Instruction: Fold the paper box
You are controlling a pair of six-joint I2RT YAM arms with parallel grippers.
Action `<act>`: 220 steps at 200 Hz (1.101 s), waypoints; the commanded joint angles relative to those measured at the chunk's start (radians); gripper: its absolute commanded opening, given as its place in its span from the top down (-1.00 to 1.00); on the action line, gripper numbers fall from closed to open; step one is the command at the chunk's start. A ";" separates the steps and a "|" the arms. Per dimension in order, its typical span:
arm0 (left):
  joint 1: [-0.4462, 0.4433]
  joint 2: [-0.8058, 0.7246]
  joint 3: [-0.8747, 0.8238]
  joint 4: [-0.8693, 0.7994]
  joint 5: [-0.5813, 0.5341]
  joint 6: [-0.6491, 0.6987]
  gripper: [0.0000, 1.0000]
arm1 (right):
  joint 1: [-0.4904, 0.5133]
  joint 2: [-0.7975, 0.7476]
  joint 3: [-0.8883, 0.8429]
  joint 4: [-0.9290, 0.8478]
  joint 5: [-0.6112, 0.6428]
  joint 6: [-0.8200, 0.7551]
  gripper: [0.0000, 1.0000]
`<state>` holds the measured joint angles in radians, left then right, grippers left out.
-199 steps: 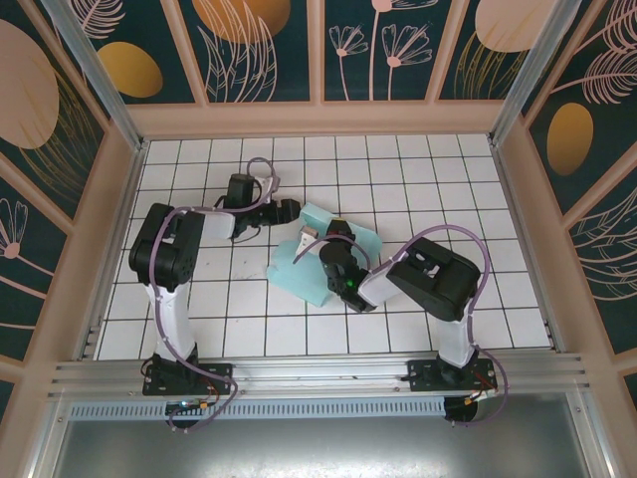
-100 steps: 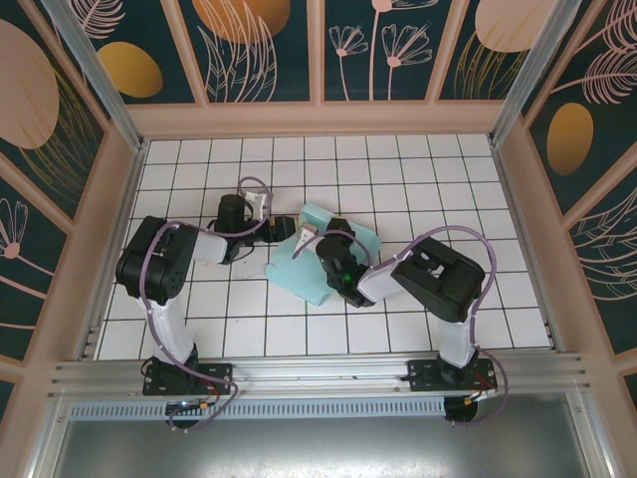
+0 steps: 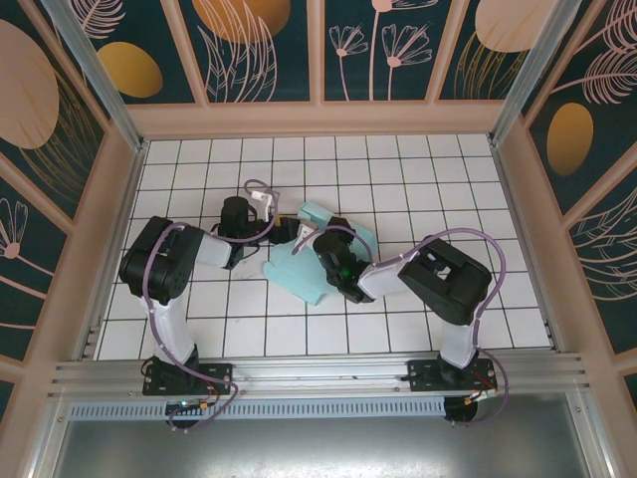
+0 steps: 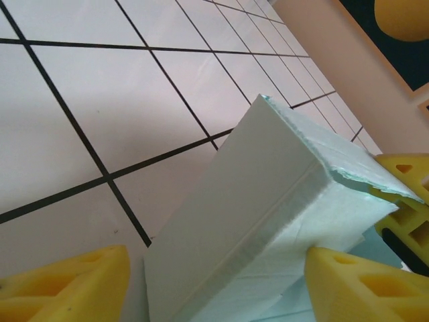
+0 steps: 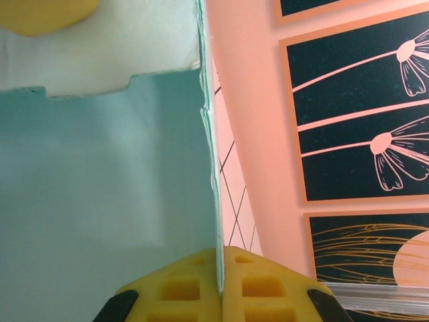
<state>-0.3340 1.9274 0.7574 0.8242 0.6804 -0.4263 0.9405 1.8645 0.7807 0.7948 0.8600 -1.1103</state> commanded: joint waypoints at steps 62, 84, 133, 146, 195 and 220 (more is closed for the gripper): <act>-0.034 0.036 0.061 -0.066 -0.033 0.095 -0.03 | 0.017 -0.026 0.108 -0.368 -0.177 0.244 1.00; -0.036 0.040 0.067 -0.083 -0.061 0.112 -0.03 | 0.017 -0.036 0.128 -0.419 -0.209 0.278 1.00; -0.036 0.053 0.080 -0.112 -0.109 0.136 0.12 | 0.017 -0.058 0.139 -0.460 -0.241 0.294 1.00; -0.037 0.057 0.086 -0.115 -0.102 0.138 0.15 | 0.017 -0.059 0.148 -0.477 -0.252 0.303 1.00; -0.066 0.044 0.103 -0.170 -0.135 0.216 0.52 | 0.015 -0.054 0.180 -0.520 -0.284 0.329 1.00; -0.066 0.053 0.105 -0.174 -0.159 0.222 0.17 | 0.011 -0.060 0.186 -0.532 -0.302 0.344 1.00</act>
<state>-0.3794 1.9453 0.8452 0.7185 0.5785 -0.2337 0.9165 1.8126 0.9482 0.3176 0.7597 -0.8192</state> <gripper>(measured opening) 0.357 0.060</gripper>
